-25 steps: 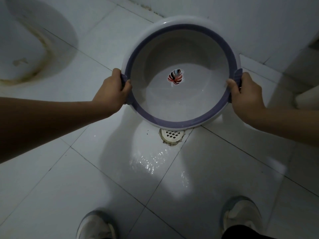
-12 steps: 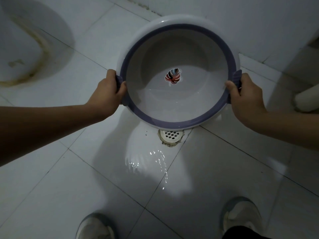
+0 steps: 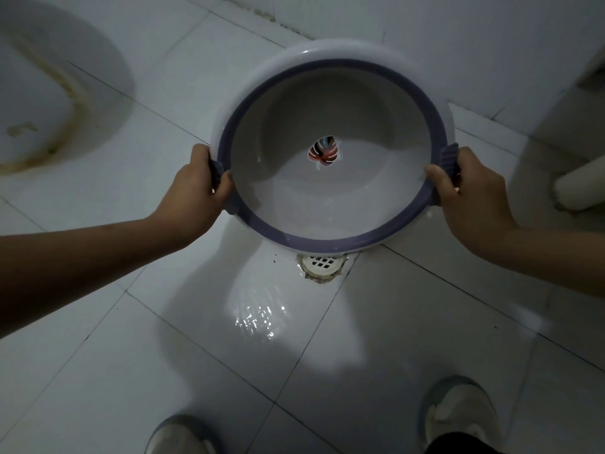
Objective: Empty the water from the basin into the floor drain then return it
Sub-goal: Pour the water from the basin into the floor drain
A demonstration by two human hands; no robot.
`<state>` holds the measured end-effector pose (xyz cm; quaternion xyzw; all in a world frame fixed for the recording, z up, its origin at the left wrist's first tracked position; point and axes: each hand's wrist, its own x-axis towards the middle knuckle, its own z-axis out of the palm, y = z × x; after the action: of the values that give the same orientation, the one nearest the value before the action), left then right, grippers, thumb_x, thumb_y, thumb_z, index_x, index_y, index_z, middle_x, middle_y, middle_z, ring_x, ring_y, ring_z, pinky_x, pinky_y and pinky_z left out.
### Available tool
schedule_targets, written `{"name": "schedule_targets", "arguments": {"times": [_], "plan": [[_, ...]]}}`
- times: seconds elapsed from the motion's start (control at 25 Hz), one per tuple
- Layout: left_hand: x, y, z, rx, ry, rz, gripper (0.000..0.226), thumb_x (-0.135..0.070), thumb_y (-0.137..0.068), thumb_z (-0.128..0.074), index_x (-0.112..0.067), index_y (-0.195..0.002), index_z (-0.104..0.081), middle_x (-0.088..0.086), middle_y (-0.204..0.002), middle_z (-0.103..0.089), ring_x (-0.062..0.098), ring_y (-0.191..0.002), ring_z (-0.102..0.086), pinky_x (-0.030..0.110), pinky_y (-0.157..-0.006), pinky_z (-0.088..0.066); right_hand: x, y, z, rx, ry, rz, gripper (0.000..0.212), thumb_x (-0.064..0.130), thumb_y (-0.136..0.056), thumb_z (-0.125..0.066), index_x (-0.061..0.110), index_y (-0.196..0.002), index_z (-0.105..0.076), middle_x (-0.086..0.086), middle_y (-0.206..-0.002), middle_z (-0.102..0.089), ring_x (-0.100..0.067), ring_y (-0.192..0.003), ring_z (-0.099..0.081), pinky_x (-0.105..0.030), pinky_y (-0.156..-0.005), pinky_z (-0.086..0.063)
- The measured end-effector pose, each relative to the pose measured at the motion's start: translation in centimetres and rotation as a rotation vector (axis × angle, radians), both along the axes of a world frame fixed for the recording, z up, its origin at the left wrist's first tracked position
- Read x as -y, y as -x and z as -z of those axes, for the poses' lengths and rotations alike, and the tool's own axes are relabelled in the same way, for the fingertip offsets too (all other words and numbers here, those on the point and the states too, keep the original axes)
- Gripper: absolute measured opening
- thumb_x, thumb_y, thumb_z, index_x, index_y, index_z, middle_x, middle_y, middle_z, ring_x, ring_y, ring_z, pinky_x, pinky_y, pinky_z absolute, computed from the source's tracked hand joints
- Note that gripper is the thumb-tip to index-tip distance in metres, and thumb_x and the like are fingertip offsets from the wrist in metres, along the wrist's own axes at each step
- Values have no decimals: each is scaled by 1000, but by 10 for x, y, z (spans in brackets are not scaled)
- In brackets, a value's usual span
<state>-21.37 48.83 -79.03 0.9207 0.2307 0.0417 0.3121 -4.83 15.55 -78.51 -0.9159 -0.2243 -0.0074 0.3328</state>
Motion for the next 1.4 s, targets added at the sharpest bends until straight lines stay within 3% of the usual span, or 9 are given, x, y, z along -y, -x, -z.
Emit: {"name": "schedule_targets", "arguments": {"times": [0.28, 0.56, 0.68, 0.84, 0.96, 1.08, 1.2, 1.28, 1.4], "plan": [[0, 8, -2, 51, -20, 24, 25, -32, -101, -46, -12, -116, -41, 13, -108, -62, 32, -87, -65, 45, -73, -59, 9, 5, -5, -36, -29, -33, 22, 27, -98, -54, 5, -99, -53, -7, -88, -62, -18, -77, -59, 0, -61, -42], [-1, 21, -1, 143, -28, 41, 30, -32, -97, -52, -13, -119, -45, -5, -106, -54, 16, -89, -58, 14, -69, -45, 21, 9, -10, -81, -100, -105, 17, 29, -96, -58, 15, -104, -53, -2, -93, -64, -2, -76, -63, 1, -64, -45], [0, 31, -2, 175, -29, 82, 28, -36, -94, -52, -16, -113, -45, -6, -102, -56, 10, -81, -60, 5, -58, -44, 23, 12, -11, -71, -93, -101, 14, 27, -95, -58, 15, -97, -50, -2, -88, -62, 9, -74, -63, 4, -60, -41], [2, 44, -3, 218, -13, 146, 37, -39, -91, -51, -9, -113, -47, -4, -100, -58, 2, -77, -62, 3, -60, -48, 23, 19, -16, -18, -63, -117, 18, 31, -93, -55, 16, -91, -45, 14, -78, -55, 31, -76, -51, 8, -59, -33], [1, 49, -5, 218, -23, 181, 41, -38, -90, -52, -5, -114, -47, 2, -100, -62, 20, -77, -66, 18, -63, -55, 24, 21, -17, -6, -47, -132, 22, 35, -91, -54, 15, -88, -44, 22, -77, -52, 15, -62, -57, 6, -58, -33], [-3, 53, -6, 195, -49, 215, 42, -38, -90, -52, -4, -113, -46, 5, -98, -65, 24, -73, -69, 30, -57, -58, 30, 22, -11, 11, -56, -166, 31, 34, -91, -52, 4, -93, -50, 13, -75, -53, 8, -66, -52, 9, -59, -33], [-9, 58, -4, 164, -108, 283, 45, -39, -90, -51, 0, -111, -46, 7, -94, -69, 23, -71, -72, 40, -50, -56, 39, 21, -6, 35, -8, -202, 46, 36, -89, -52, -8, -102, -53, -10, -81, -61, -1, -63, -52, 5, -59, -38], [-12, 59, -2, 180, -172, 368, 48, -42, -96, -48, 5, -108, -49, 9, -90, -70, 24, -64, -71, 34, -46, -52, 42, 21, -7, 72, 14, -241, 56, 46, -92, -47, -8, -103, -54, -13, -79, -61, -1, -61, -49, 1, -59, -41], [-16, 61, 0, 247, -288, 489, 62, -54, -99, -36, 5, -99, -55, 7, -74, -66, 18, -41, -52, 15, -43, -36, 45, 19, -7, 177, 19, -335, 67, 55, -98, -35, -8, -100, -55, -12, -74, -59, 8, -56, -39, 3, -58, -38]]}}
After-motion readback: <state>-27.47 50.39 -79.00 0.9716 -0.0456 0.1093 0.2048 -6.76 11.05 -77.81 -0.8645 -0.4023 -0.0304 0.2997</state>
